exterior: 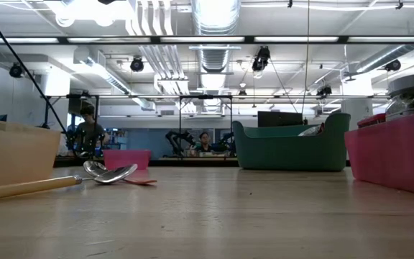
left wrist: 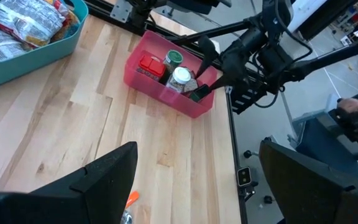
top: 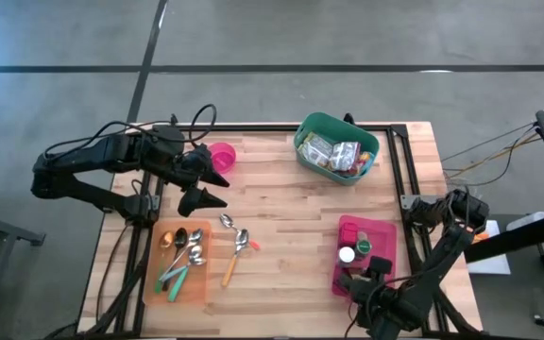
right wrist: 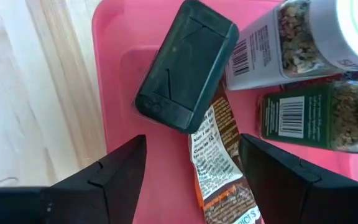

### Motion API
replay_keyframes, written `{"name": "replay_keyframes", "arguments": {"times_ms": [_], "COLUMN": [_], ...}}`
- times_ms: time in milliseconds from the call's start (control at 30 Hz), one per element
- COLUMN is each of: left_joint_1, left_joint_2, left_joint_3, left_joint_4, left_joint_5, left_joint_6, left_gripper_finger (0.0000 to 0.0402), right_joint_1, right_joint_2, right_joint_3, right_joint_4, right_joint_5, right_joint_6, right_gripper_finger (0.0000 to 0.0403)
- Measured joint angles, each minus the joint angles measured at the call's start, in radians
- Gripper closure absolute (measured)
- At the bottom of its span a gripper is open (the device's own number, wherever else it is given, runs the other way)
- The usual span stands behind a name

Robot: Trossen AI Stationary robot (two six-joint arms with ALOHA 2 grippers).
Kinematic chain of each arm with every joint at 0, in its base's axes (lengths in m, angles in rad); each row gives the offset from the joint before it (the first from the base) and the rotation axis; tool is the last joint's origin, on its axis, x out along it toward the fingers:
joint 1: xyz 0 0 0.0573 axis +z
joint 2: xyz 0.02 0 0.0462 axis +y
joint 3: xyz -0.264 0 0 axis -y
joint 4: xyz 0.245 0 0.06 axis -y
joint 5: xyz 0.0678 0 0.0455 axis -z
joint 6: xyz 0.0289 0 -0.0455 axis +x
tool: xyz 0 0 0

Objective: Pick & Place Food Item
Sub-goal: Put the orange seasoning bag into the pink bin

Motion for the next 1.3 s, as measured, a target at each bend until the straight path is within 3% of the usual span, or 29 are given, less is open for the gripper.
{"name": "replay_keyframes", "arguments": {"times_ms": [333, 800, 1300], "left_joint_1": [0.000, 0.000, 0.000], "left_joint_2": [0.000, 0.000, 0.000], "left_joint_3": [0.000, 0.000, 0.000], "left_joint_4": [-0.001, -0.001, -0.001], "left_joint_5": [0.000, 0.009, 0.009], "left_joint_6": [0.003, 0.008, 0.003], "left_gripper_finger": [0.0060, 0.0061, 0.0061], "right_joint_1": [-0.005, -0.019, -0.020], "right_joint_2": [0.057, 0.070, 0.054], "right_joint_3": [-0.003, -0.013, 0.027], "right_joint_4": [0.002, 0.008, -0.021], "right_joint_5": [-0.019, -0.088, -0.064], "right_joint_6": [-0.001, 0.018, 0.235], "right_gripper_finger": [0.0163, 0.0384, 0.0395]}}
